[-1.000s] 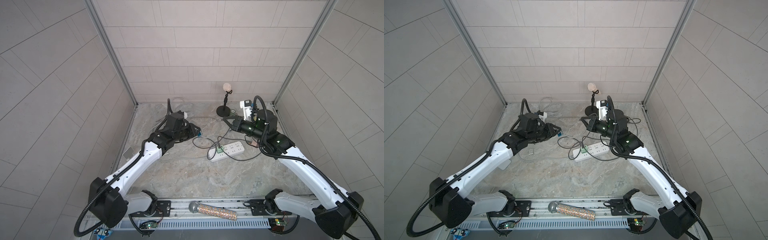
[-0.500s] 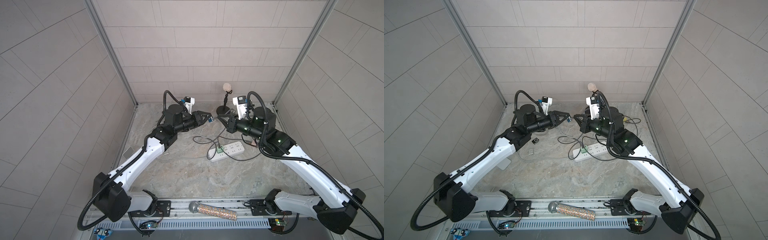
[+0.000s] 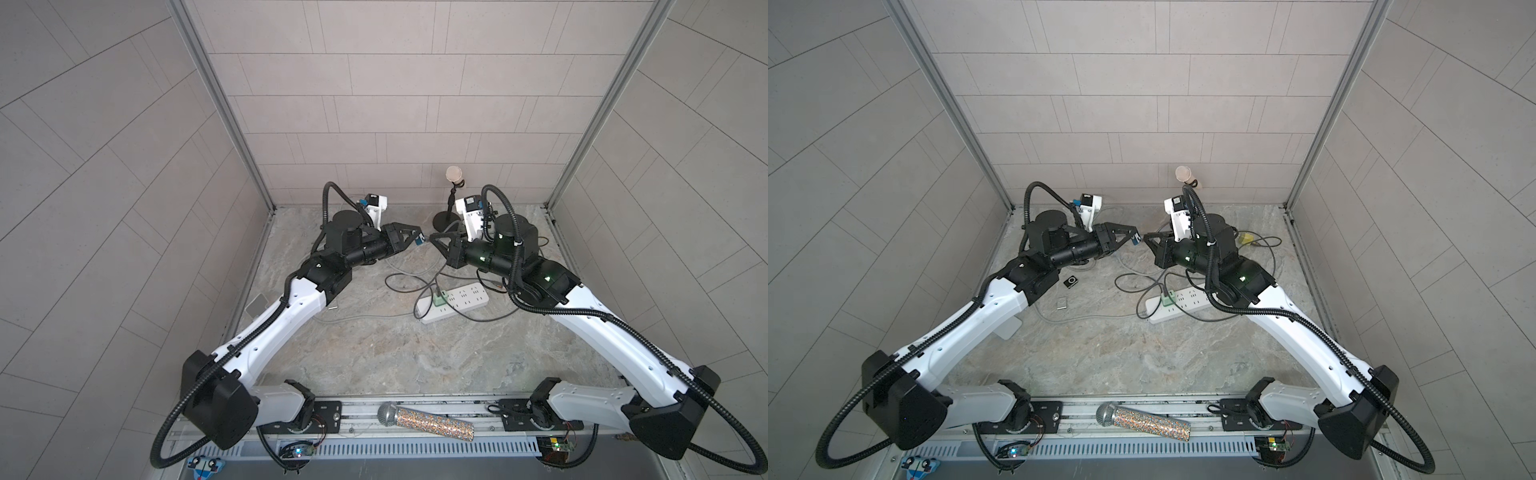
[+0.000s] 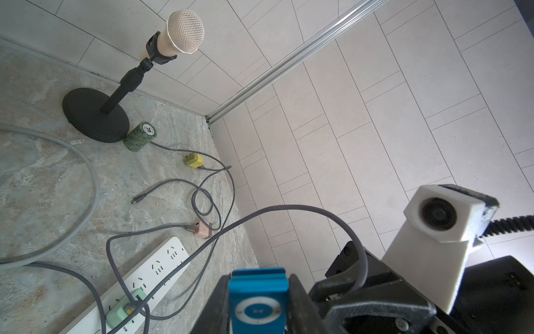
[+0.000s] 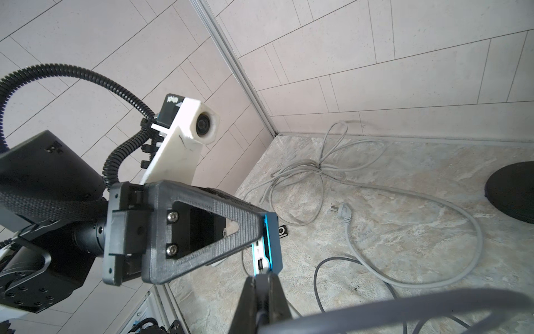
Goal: Charge mp3
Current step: Insert the charging cable into the MP3 player.
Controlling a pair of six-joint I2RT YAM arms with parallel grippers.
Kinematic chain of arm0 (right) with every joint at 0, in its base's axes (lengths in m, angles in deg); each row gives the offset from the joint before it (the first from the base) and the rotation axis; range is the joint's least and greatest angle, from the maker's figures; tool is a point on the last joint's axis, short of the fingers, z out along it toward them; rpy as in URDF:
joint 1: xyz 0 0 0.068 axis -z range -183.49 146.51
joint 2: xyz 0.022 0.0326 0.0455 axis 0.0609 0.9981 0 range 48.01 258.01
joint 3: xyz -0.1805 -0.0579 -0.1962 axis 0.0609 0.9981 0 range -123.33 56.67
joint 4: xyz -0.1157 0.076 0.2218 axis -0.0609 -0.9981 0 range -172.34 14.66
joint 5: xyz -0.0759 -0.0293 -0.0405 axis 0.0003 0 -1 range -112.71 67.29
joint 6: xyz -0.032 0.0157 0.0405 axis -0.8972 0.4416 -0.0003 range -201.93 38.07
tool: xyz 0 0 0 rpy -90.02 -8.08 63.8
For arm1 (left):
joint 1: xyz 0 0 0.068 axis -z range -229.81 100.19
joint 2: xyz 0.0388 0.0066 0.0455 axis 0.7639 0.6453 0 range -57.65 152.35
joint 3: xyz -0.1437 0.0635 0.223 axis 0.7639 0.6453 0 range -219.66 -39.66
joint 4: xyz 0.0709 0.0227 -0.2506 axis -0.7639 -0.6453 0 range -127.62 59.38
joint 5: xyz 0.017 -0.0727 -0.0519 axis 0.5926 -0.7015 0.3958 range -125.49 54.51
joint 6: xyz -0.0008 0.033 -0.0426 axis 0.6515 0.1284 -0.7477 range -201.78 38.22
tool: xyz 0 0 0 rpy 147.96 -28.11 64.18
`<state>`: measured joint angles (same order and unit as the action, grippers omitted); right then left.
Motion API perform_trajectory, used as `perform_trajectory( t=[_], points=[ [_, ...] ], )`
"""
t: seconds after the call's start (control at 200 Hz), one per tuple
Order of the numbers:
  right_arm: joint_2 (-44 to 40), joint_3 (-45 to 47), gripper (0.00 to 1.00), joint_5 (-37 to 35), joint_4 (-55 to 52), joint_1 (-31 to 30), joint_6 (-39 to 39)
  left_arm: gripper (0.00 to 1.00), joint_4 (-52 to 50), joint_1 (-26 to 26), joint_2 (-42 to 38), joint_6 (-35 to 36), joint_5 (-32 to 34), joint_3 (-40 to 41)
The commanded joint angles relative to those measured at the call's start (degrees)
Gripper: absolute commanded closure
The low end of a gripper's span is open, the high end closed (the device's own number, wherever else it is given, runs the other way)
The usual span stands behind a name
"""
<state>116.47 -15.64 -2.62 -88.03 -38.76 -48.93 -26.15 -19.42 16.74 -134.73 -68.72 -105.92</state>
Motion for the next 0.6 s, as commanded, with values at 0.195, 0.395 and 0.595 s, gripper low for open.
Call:
perform_trajectory(
  t=[0.195, 0.395, 0.595],
  points=[
    [0.8, -1.0, 1.0, -0.7, 0.5, -0.5, -0.9, 1.0, 2.1, 0.1, -1.4, 0.2, -1.0, 0.3],
    [1.4, -0.6, 1.0, -2.0, 0.5, -0.4, -1.0, 1.0, 3.1, 0.1, -1.2, -0.1, -2.2, 0.2],
    [1.2, -0.4, 1.0, -3.8, 0.5, -0.4, -2.4, 1.0, 2.9, 0.2, -1.3, 0.2, -2.5, 0.4]
  ],
)
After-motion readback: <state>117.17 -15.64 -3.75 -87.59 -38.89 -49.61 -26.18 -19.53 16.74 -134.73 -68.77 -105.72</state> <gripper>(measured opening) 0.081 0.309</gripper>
